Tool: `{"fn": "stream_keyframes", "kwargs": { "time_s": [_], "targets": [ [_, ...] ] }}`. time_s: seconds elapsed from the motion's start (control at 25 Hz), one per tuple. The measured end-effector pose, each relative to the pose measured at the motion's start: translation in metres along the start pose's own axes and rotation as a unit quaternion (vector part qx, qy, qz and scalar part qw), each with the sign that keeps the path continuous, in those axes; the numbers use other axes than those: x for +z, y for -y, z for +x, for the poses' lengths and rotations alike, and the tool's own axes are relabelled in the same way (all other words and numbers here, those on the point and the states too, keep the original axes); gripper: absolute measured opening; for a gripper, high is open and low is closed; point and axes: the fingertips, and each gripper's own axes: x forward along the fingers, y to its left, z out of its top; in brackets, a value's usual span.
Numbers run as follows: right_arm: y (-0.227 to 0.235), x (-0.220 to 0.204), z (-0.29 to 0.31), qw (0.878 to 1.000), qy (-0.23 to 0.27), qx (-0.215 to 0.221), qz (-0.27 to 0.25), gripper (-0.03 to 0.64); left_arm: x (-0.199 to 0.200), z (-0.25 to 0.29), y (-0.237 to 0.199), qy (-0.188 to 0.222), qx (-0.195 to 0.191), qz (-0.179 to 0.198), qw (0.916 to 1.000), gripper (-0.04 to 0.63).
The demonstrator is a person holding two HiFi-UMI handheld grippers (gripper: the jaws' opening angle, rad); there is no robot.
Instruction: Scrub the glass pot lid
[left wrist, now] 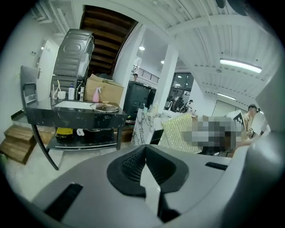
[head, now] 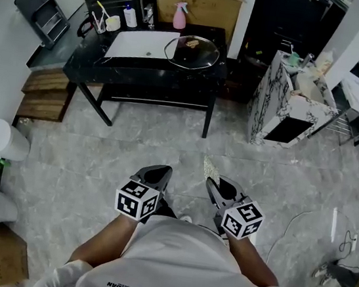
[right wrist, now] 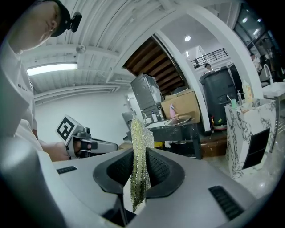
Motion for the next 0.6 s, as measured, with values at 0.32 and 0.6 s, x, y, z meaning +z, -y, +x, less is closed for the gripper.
{"fn": "stream_keyframes", "kwargs": {
  "time_s": [0.32, 0.6],
  "targets": [
    [0.032, 0.004, 0.033, 1.000, -0.008, -0.007, 0.027, 0.081, 0.006, 0.016, -0.031, -0.017, 0.018, 0.032, 0.9992, 0.015],
    [0.071, 0.034, 0.087, 0.999, -0.015, -0.024, 0.018, 0.081, 0.047, 0.065, -0.083, -0.009, 0.007, 0.030, 0.9995, 0.015]
  ]
}}
